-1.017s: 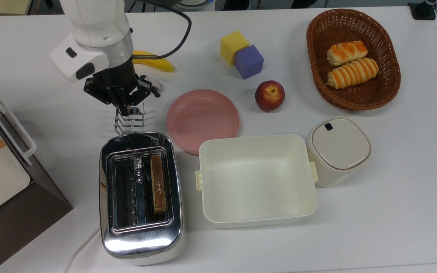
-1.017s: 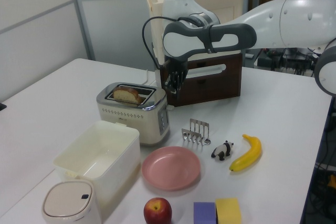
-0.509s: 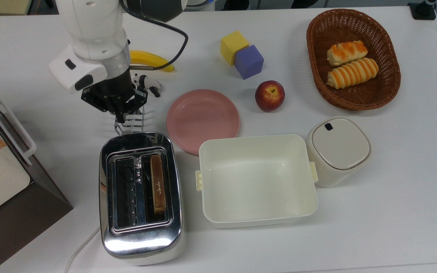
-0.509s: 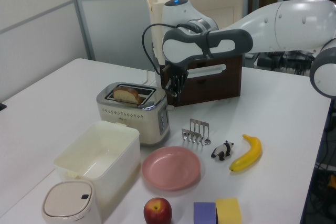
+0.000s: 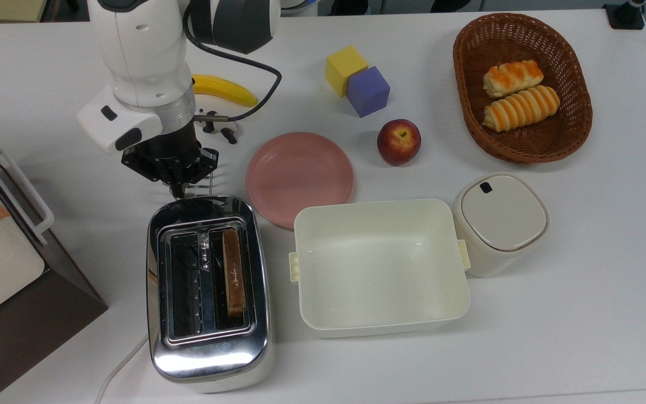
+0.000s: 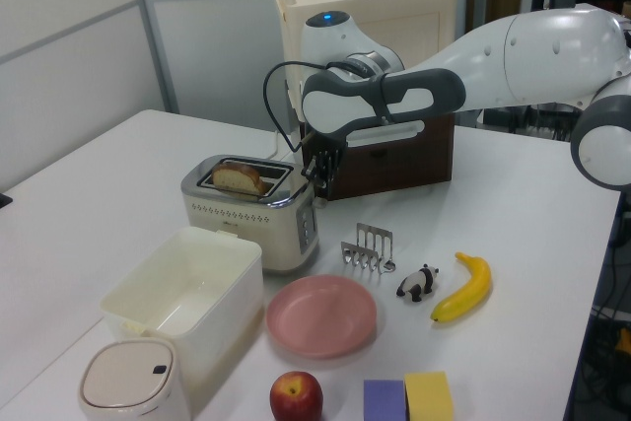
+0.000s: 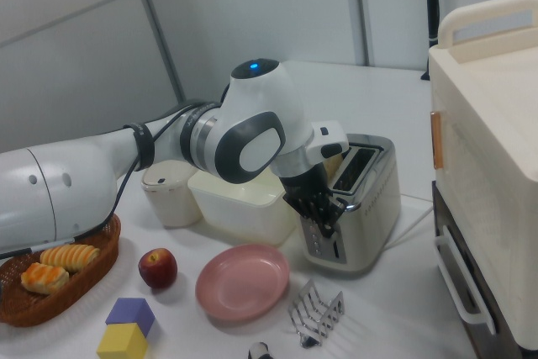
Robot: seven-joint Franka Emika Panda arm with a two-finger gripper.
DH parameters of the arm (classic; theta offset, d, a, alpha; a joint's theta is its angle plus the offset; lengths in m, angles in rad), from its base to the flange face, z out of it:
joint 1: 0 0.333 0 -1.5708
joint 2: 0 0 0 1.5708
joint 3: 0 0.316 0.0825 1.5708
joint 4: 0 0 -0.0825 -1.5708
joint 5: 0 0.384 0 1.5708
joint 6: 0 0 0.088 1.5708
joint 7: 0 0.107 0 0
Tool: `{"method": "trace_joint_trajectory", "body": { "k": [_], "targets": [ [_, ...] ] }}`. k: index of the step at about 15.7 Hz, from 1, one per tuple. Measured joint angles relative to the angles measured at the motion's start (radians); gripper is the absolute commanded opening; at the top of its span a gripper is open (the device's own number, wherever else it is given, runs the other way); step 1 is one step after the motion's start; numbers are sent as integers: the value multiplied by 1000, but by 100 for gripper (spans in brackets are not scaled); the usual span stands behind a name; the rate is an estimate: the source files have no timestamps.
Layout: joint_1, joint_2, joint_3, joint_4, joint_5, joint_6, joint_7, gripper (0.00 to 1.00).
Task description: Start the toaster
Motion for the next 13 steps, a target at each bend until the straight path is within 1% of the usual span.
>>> {"method": "trace_joint_trajectory", "body": {
  "k": [13],
  "targets": [
    [4,5,8,-2,-5,0,-31,0]
  ]
}}
